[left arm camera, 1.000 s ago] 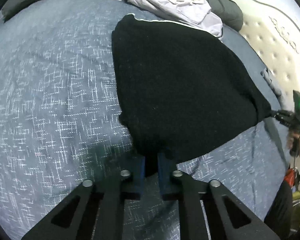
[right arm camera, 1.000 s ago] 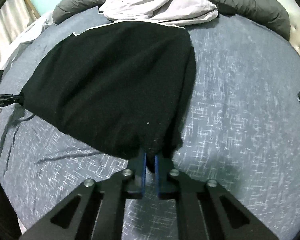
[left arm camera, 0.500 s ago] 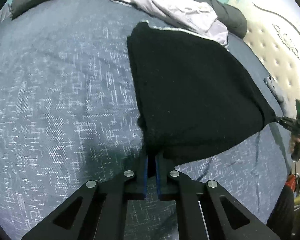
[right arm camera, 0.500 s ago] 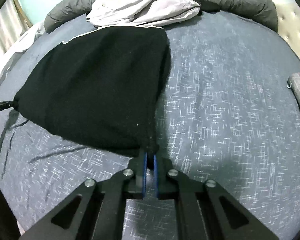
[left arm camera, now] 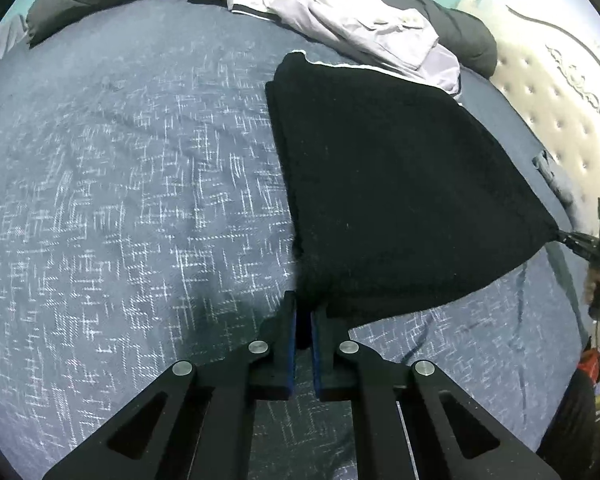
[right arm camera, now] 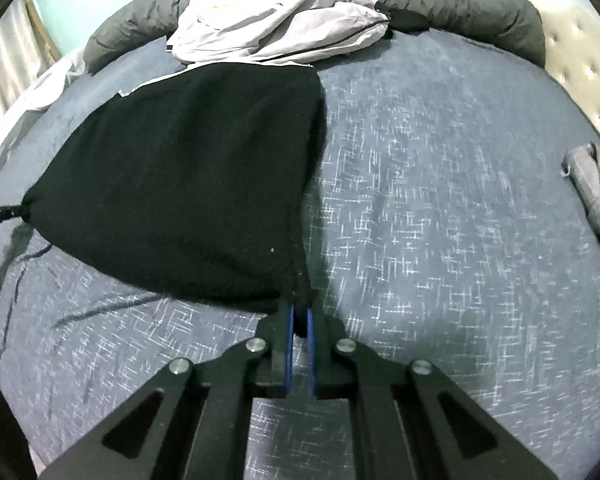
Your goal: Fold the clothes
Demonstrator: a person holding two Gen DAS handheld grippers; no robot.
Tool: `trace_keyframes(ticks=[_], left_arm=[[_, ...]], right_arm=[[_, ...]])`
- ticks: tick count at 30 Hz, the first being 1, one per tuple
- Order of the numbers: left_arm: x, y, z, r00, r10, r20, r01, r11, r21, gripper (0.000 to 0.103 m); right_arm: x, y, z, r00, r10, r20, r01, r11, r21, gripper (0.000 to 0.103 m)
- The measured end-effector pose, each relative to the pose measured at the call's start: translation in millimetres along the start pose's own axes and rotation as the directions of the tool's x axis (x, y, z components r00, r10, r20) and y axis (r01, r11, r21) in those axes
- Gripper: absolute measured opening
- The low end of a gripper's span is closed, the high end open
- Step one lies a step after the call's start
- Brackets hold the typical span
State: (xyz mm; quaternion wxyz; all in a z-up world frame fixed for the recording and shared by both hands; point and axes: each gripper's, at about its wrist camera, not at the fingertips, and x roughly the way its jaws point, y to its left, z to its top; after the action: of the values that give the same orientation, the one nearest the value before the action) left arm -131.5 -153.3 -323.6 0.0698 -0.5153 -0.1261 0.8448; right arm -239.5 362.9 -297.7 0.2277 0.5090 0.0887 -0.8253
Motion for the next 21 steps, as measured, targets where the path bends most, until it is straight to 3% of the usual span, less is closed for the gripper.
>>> trace_keyframes(ticks=[8,11,13,17,21], left_arm=[[2.4,0.2,-5.7,0.997,-0.06,-0.048,0.057,0.997,-0.055,0.011],[-11.0,2.7,-7.8,0.998,-0.042,-0.042,0.038,0.997,-0.071,0.014],[-24.3,0.3,-5.1,0.999,-0.047,-0.012,0.046,0.996,-0.083,0.017],[-34.0,-20.0,8.4,0.996,-0.075,0.047,0.078,0.995,-0.067,0.027],[-15.1,-47.0,22.0,0.995,-0.073,0.068,0.077,0.995,-0.057,0.032]], right_arm=[[6.6,-2.6,-11.6,0.995,0.074,-0.059,-0.075,0.997,-0.011,0.012],[-2.5,-7.8,-13.9,0.997,0.038,-0.063,-0.039,0.999,-0.012,0.013],[-13.9,-8.4,-9.1,0.999,0.025,-0.039,-0.026,1.0,-0.014,0.013],[-35.6,4.1,13.5,0.996,0.076,0.056,-0.076,0.997,-0.003,0.013],[-12.9,36.5,34.6,0.995,0.093,0.021,-0.093,0.995,-0.031,0.013]])
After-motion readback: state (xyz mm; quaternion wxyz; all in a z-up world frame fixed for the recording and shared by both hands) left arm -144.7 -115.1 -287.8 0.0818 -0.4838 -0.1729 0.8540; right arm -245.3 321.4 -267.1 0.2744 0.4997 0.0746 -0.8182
